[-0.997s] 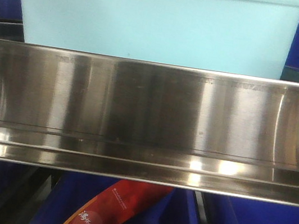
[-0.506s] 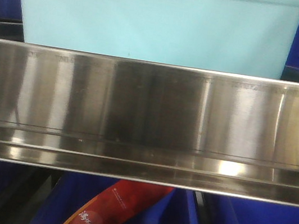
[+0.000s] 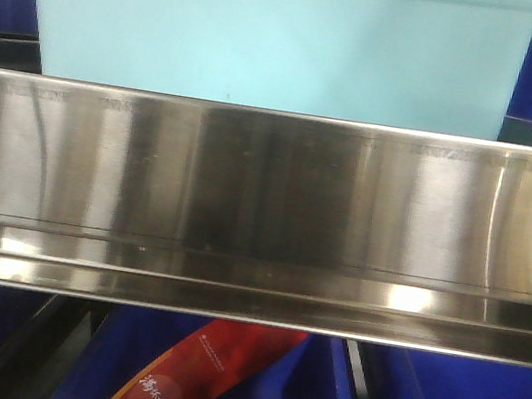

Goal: Fetch blue bin and place on conveyor start
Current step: 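Move both grippers down to the rims of the light-teal bin on the shelf, then close both grippers on opposite rims of the light-teal bin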

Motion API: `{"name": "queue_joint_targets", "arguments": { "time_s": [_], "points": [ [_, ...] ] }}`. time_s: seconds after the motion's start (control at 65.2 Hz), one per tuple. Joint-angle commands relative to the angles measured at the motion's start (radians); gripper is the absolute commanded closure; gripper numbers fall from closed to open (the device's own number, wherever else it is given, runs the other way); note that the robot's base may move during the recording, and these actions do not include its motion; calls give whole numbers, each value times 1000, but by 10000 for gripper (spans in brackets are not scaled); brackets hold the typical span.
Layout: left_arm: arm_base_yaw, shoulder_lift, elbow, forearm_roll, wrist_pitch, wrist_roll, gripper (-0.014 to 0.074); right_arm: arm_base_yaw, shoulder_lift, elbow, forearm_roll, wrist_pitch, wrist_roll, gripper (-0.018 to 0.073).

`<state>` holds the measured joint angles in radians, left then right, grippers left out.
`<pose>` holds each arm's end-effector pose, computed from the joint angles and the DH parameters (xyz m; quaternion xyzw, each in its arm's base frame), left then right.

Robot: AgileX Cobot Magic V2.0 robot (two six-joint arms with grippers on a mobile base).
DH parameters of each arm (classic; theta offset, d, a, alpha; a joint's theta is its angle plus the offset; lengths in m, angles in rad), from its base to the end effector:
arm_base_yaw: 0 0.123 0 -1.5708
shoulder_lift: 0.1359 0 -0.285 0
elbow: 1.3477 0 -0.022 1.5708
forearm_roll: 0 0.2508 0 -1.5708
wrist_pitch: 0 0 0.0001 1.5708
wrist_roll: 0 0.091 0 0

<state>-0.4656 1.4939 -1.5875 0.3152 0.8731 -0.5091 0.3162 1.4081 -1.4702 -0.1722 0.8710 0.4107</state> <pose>0.3036 -0.1283 0.4195 0.0207 0.8945 -0.0626 0.4421 0.2938 0.0836 0.4078 0.0195 0.9079 0.0685 0.4130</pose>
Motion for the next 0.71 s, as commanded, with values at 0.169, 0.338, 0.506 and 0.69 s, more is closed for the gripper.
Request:
{"name": "queue_joint_targets", "arguments": {
  "time_s": [0.169, 0.338, 0.506, 0.69],
  "points": [
    [-6, 204, -248, 9, 255, -26, 707, 3, 196, -203, -12, 175, 35, 700],
    [15, 249, -295, -10, 311, -26, 661, 3, 244, -234, -12, 192, 35, 700],
    [60, 251, -295, -27, 314, -26, 383, 3, 244, -234, -12, 193, 33, 493],
    [72, 262, -275, -51, 293, -6, 259, -20, 276, -234, -2, 195, 33, 325]
  ]
}}
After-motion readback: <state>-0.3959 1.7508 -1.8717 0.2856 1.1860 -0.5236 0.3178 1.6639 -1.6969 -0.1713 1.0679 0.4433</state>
